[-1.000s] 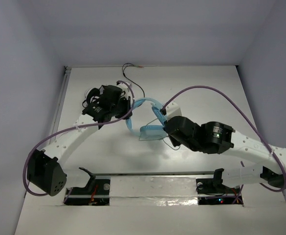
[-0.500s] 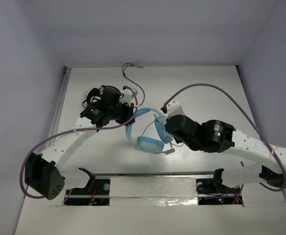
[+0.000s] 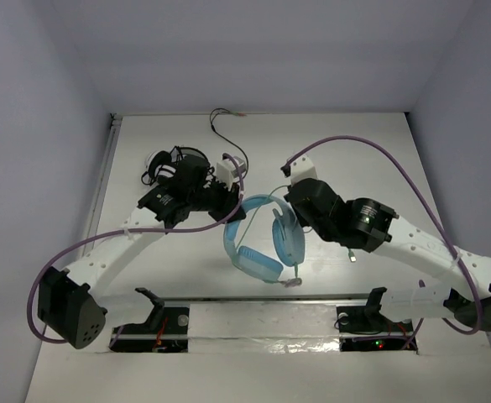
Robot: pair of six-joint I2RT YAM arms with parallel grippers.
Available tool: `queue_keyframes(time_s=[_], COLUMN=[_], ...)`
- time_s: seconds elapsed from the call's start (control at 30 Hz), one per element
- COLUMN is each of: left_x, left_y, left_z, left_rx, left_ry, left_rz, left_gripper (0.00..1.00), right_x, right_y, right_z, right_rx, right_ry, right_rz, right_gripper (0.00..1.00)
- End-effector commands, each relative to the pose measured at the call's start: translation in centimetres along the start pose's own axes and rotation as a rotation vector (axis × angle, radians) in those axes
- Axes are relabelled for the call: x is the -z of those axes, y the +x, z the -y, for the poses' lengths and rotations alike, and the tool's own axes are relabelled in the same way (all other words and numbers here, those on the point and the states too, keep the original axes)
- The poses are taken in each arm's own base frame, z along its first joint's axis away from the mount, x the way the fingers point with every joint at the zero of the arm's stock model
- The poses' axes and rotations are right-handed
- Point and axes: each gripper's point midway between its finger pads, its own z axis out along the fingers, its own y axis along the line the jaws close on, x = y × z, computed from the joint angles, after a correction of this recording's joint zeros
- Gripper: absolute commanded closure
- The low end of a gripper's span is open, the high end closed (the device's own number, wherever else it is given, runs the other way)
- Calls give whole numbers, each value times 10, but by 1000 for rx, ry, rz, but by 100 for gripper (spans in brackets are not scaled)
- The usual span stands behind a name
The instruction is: Wrap the headphones
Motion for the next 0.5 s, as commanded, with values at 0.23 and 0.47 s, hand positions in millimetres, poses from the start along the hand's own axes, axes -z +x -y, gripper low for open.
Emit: queue_keyframes(time_s=[0.23, 0.47], left_x=[44, 51], left_y=[-77, -91], left_z=[38, 37], left_rx=[-46, 2], left_ry=[95, 139], left_rz=[256, 297], left_gripper=[100, 100], right_x=[-1, -5], right_y=[-29, -47], right_z=[4, -5], right_rx=[-221, -382], right_ry=[-43, -152], right_rz=[184, 329], right_gripper=[99, 96])
